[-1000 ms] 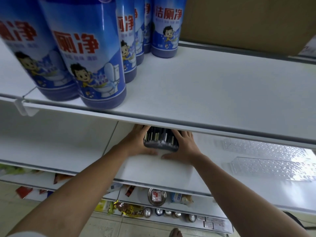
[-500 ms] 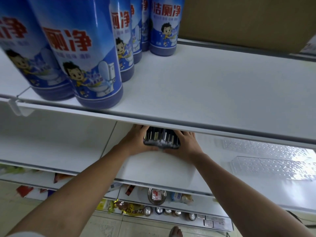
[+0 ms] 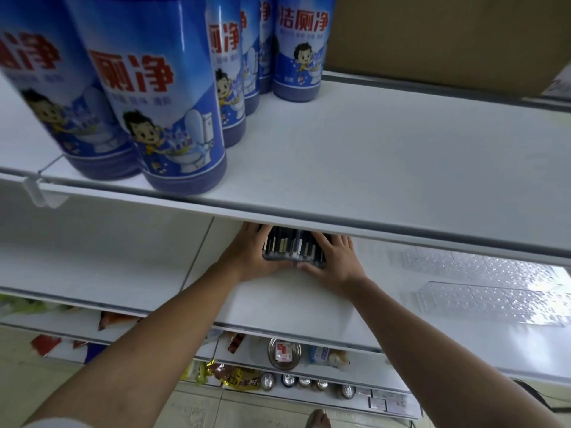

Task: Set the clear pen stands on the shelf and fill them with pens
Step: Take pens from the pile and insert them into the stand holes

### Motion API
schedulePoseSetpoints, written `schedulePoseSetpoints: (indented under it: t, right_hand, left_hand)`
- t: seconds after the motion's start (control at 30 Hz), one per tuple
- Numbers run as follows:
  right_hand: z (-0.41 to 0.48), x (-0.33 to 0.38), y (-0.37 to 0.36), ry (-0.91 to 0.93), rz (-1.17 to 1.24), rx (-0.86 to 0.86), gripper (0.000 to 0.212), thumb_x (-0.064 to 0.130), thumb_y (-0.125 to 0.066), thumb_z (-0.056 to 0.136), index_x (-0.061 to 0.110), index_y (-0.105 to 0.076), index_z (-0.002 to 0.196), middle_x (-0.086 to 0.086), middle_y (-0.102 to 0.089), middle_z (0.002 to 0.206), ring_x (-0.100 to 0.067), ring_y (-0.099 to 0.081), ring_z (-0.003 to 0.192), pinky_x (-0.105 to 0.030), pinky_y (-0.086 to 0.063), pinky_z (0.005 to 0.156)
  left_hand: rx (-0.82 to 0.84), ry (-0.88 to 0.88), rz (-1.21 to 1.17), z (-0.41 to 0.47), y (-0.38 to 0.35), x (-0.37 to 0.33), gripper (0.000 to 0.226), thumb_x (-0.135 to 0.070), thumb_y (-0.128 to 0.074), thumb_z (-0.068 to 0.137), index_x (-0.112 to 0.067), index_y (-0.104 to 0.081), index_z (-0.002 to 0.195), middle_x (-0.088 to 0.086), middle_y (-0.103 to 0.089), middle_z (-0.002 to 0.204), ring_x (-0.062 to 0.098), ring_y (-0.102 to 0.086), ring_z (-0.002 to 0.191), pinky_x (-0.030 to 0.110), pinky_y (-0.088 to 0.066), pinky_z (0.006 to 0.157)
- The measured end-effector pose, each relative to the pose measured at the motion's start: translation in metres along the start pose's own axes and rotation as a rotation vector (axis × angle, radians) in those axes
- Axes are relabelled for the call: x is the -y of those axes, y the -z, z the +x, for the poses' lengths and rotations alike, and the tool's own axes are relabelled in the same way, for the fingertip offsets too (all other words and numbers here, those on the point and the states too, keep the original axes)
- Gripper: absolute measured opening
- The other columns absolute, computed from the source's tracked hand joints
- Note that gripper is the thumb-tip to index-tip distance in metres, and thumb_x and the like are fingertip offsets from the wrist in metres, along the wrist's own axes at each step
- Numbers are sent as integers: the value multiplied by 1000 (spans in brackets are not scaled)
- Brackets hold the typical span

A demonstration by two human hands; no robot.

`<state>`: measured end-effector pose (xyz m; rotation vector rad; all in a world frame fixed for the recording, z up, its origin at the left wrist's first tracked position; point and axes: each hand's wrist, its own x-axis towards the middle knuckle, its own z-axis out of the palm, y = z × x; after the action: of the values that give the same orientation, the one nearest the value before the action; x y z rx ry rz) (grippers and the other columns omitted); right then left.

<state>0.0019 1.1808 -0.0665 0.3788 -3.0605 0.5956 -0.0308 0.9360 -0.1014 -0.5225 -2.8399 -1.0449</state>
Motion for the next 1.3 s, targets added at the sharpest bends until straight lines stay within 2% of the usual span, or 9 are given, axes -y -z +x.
schedulePoseSetpoints:
  t: [0.2,0.3,0.4,0.53,0.67,0.73,0.83,0.97,1.3]
  right_hand:
    - [0,-1,-1,-20,-19,5,72,77,-56,88,24,-62,136,-9,-69,124,-36,-59,121,-45,-39,106]
    - [0,0,3,-3,0,2,79,77,-67,79,24,-61,138,-7,-69,128,-34,-58,122,-46,-39,107]
    - [-4,0,6,19,114,-58,73,63,-79,81,17,-63,135,-10,-68,125,-33,-56,118,-46,-41,105]
    - [-12,5,16,-56,371,-229,37,25,-75,95,-8,-69,111,-29,-69,102,-45,-64,98,-51,-51,86]
    - [-11,6,20,-277,595,-332,38,13,-59,105,-24,-57,98,-28,-54,77,-55,-61,89,-65,-49,85]
    - [-10,-1,16,-319,664,-319,43,24,-58,105,-19,-57,106,-42,-54,98,-51,-58,97,-67,-50,85]
    - [-15,-20,15,-301,594,-150,67,68,-70,81,16,-58,121,-8,-57,115,-14,-55,94,-41,-50,90]
    - [-28,-38,10,-186,224,113,131,72,-89,61,30,-20,164,8,-23,169,-14,-35,145,-38,-36,120]
    - [-5,-35,6,-181,23,69,137,103,-66,46,30,-25,155,-3,-43,153,-30,-48,136,-47,-46,113]
  left_hand:
    - [-37,15,45,-2,-2,0,99,-90,-76,65,-37,-52,145,-6,-61,142,17,-57,133,35,-52,107]
    - [-17,31,-4,-1,2,-1,103,-83,-82,63,-37,-48,149,-3,-54,149,16,-50,139,38,-48,113]
    - [6,104,-64,1,2,11,106,-85,-76,69,-32,-42,155,4,-48,156,22,-43,148,43,-40,120]
    - [-2,237,-141,4,2,17,93,-89,-57,80,-23,-48,146,12,-56,136,31,-54,131,50,-46,111]
    - [-33,233,-200,4,6,16,111,-96,-44,80,-21,-37,160,10,-41,161,25,-35,152,48,-33,124]
    - [-46,233,-212,0,10,15,112,-96,-47,80,-20,-33,162,10,-35,165,23,-31,155,46,-30,126]
    - [15,231,-153,-12,20,6,114,-82,-64,81,-20,-22,166,12,-21,172,25,-23,159,32,-25,121]
    - [120,249,43,-26,28,13,144,-90,-76,64,-29,1,168,2,-7,178,31,-14,161,52,-23,128]
    - [38,135,189,-19,28,11,136,-78,-87,62,-20,-19,164,5,-33,167,32,-39,147,47,-35,120]
